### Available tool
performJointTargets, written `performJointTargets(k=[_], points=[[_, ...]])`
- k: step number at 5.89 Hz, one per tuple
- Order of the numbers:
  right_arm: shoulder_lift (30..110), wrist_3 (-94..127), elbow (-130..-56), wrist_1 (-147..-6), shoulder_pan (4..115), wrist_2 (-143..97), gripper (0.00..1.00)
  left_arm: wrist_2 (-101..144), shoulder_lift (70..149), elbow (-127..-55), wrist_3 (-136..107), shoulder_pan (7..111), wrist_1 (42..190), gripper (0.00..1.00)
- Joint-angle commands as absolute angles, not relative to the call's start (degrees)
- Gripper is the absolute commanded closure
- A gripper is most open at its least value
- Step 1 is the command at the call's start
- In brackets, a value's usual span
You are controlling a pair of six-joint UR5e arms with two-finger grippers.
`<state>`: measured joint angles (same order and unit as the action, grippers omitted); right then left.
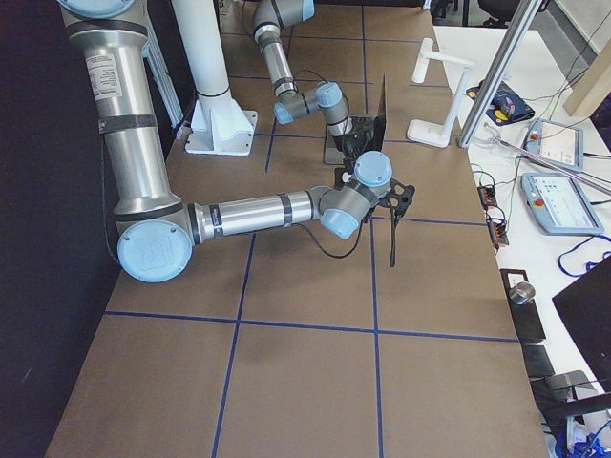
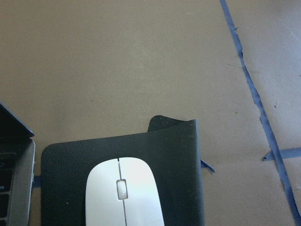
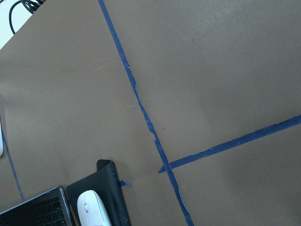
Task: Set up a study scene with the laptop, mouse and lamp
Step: 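Lower the mouse onto the mouse pad and open the left gripper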
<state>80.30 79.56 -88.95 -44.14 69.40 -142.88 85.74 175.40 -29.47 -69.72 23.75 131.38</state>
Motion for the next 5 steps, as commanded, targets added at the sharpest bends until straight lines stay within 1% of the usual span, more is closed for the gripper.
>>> performJointTargets(k=[1,2,3,5], points=[[80.16,79.54,-89.12,-44.12,69.61,-143.00,0.00,85.78,174.91,-37.04,-69.70,24.08,124.95,0.00],[80.33,79.37,-89.12,-44.21,70.91,-143.00,0.00,86.74,171.94,-46.49,-69.70,24.17,117.76,0.00],[80.59,77.71,-89.12,-44.21,72.15,-142.82,0.00,90.75,166.17,-57.72,-69.52,25.39,112.29,0.00],[84.88,67.63,-89.12,-44.30,74.17,-142.73,0.00,96.74,160.51,-71.30,-69.26,28.99,103.07,0.00]])
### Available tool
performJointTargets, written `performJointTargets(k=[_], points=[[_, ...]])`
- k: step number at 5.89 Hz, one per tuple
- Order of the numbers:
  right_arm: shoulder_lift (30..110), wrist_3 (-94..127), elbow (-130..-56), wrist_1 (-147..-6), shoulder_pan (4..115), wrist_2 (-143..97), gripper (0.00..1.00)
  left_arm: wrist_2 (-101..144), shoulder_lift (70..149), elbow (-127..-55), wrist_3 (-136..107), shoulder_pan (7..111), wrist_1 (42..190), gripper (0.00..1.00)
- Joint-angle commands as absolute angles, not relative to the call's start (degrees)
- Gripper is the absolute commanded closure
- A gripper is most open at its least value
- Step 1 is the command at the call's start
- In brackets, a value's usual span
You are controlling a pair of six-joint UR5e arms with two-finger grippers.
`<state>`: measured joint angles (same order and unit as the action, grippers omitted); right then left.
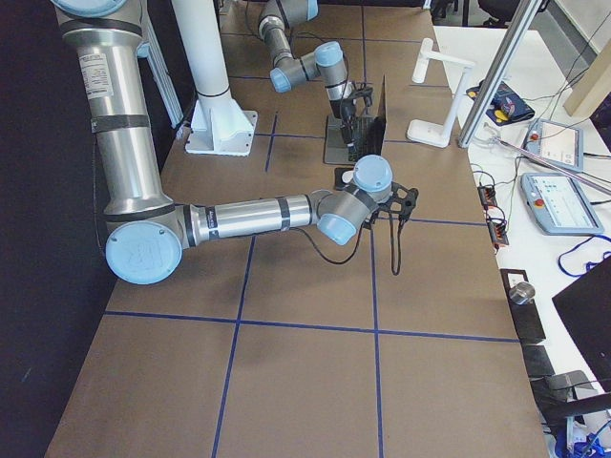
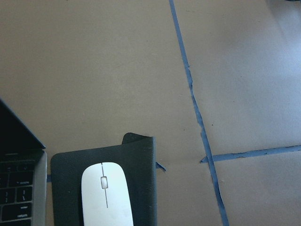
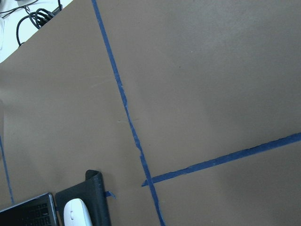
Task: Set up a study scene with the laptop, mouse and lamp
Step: 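Lower the mouse onto the mouse pad and open the left gripper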
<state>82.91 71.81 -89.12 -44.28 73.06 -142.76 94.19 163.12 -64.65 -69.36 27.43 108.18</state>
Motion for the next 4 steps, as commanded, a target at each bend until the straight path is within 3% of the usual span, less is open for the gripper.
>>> performJointTargets(k=[1,2,4], points=[[87.08,61.58,-89.12,-44.38,75.40,-142.56,0.00,100.51,152.83,-83.72,-68.13,31.44,97.35,0.00],[89.01,57.17,-88.95,-44.47,76.11,-142.12,0.00,104.38,144.40,-92.72,-63.94,34.60,96.51,0.00],[93.42,32.59,-89.03,-53.97,77.68,-137.57,0.00,110.19,134.95,-102.00,-54.19,42.32,90.65,0.00]])
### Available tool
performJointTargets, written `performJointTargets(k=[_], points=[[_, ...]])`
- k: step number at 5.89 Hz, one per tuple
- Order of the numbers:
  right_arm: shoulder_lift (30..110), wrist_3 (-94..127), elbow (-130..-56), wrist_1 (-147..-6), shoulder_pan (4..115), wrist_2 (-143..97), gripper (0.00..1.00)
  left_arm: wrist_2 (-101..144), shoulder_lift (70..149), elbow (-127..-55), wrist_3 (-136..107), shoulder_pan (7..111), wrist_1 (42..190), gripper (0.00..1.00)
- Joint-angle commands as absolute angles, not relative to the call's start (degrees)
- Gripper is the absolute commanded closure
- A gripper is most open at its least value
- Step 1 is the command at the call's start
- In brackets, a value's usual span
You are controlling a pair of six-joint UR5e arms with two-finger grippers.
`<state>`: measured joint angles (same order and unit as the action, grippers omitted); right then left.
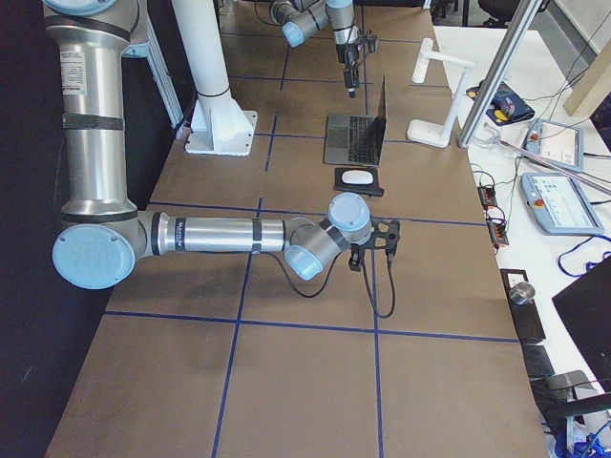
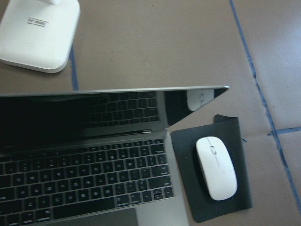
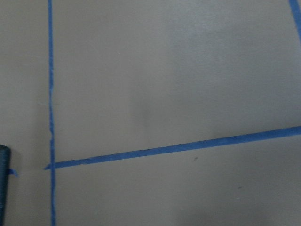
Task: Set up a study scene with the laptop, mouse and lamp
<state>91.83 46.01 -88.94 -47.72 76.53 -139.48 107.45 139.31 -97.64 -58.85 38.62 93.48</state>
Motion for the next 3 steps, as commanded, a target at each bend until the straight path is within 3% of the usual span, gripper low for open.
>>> performJointTargets(k=[1,3], points=[[93.34,18.95,-89.64,-63.28,81.87,-137.64,0.00,114.04,131.35,-103.52,-48.22,47.06,89.05,0.00],[93.08,3.67,-98.64,-85.49,87.94,-137.90,0.00,122.91,120.82,-105.38,-29.46,57.25,89.03,0.00]])
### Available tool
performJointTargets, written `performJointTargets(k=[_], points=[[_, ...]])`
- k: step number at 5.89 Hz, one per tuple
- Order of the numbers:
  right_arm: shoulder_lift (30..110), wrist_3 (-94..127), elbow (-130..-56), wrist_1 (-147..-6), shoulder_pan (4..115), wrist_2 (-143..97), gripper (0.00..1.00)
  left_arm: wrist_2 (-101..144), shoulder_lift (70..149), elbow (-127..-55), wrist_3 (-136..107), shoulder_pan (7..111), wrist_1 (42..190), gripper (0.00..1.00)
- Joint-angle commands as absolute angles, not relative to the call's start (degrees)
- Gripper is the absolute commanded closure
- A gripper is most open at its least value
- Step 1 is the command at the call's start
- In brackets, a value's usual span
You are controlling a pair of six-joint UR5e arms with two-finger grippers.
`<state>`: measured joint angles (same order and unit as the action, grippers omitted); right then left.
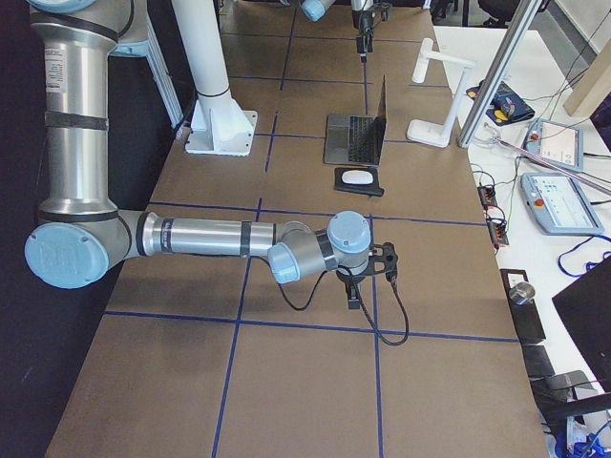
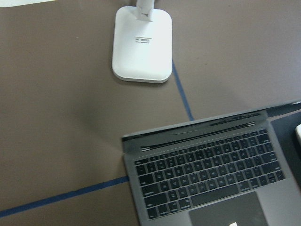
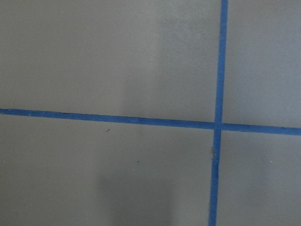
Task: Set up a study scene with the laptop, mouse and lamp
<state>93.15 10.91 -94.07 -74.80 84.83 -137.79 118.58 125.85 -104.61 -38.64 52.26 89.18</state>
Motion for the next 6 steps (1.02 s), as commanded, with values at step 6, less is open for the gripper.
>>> performJointTargets(k=[6], points=[[95.19,2.64,-99.76,-90.09,89.30,-138.08,0.00,134.40,98.79,-96.33,1.66,85.27,86.84,0.00]])
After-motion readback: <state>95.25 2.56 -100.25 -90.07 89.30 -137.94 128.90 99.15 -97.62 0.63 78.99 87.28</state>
